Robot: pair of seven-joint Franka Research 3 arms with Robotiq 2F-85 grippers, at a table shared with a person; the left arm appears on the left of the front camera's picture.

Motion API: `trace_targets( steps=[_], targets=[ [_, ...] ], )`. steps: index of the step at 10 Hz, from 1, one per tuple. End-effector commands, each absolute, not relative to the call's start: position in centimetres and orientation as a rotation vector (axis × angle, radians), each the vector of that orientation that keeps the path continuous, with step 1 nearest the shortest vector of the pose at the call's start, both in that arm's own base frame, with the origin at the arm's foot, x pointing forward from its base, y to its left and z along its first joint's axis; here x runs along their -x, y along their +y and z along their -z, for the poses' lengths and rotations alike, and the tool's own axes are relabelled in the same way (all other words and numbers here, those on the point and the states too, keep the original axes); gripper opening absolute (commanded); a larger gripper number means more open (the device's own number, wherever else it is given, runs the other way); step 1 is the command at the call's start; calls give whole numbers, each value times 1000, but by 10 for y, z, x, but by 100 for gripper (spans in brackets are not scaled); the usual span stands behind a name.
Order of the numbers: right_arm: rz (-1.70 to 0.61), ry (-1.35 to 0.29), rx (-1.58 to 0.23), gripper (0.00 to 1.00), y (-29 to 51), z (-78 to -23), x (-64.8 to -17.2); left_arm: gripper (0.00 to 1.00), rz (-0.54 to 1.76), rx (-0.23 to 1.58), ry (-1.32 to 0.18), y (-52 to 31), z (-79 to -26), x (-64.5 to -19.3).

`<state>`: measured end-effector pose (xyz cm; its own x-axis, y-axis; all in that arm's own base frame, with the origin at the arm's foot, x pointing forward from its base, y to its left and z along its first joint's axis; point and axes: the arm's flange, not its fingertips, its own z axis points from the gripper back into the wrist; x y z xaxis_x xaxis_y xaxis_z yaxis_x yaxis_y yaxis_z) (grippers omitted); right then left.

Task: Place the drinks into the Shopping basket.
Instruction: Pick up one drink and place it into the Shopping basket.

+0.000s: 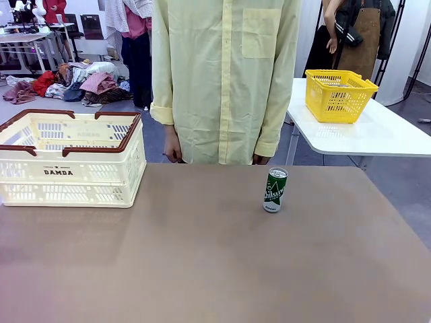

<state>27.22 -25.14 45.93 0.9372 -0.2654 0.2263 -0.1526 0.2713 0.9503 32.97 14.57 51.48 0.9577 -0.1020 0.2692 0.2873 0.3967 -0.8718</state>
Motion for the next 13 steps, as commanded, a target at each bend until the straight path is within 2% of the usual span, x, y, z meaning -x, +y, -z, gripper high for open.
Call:
trace_targets(
  steps=[1,9,12,13],
  targets=[
    [58,-380,-1297,100,-252,-461,-270,100,233,1142,-178,147,-516,-329],
    [58,-380,-1297,100,-252,-461,-270,100,247,1139,-182,146,-514,-330],
    [58,-380,-1297,100,-252,-461,-270,100,186,1022,-206,99,-556,-350],
    [58,-380,-1297,100,-252,-461,-270,100,154,1024,-132,91,-562,-359]
  ],
)
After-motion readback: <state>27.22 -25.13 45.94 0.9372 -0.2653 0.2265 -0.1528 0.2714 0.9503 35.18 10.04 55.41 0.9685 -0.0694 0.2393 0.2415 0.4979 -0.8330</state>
